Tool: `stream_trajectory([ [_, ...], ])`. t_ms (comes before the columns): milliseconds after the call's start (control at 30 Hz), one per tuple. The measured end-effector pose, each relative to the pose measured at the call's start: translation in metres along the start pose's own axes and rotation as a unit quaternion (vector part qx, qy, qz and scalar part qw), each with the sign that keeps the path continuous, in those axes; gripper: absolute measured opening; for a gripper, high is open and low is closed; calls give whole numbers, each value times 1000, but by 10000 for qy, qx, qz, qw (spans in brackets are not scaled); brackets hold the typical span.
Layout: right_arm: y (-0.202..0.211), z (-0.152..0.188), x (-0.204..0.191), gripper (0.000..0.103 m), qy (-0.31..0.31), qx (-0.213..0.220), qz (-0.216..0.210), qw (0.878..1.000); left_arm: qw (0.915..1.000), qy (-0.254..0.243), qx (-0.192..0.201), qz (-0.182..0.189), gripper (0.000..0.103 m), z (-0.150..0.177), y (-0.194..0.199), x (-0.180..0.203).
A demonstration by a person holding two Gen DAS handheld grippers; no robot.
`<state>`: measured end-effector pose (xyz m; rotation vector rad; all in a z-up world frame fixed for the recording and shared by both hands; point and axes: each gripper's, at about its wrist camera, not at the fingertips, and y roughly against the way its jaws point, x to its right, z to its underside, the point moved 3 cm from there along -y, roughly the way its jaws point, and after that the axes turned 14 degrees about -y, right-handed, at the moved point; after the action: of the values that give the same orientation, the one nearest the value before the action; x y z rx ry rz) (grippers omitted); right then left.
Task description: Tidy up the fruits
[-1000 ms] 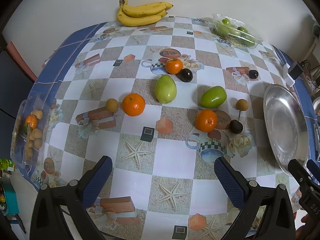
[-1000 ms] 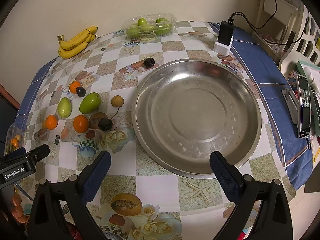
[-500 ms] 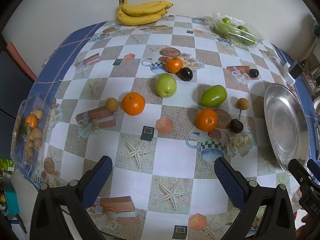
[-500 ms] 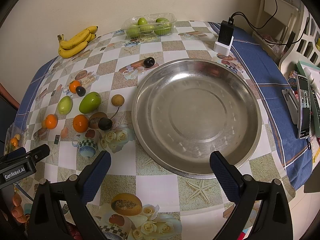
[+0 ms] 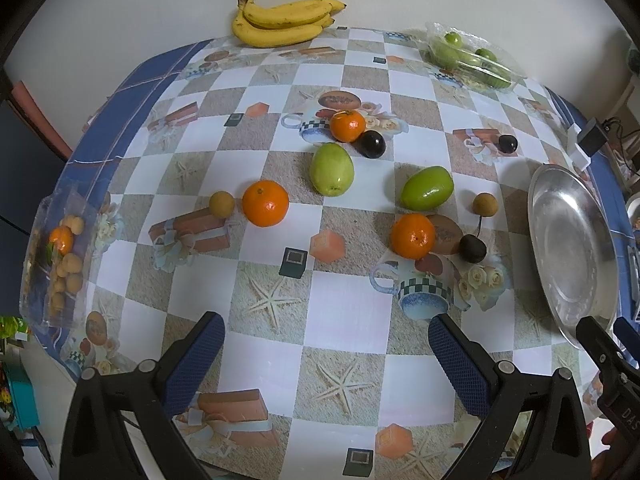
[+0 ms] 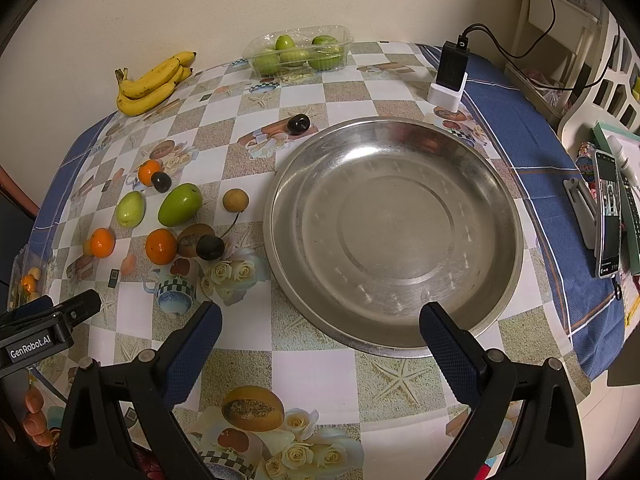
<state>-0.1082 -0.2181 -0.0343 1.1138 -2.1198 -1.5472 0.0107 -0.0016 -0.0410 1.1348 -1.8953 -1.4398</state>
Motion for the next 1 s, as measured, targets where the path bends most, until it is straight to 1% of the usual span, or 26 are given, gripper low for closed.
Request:
stream_trajectory([
  [733,0,0,0,99,8,-9,13,10000,10000,20,-28,40,103,0,6,3],
  [1000,0,0,-1,99,8,-6,15,10000,10000,36,86,-36,103,0,12,0],
])
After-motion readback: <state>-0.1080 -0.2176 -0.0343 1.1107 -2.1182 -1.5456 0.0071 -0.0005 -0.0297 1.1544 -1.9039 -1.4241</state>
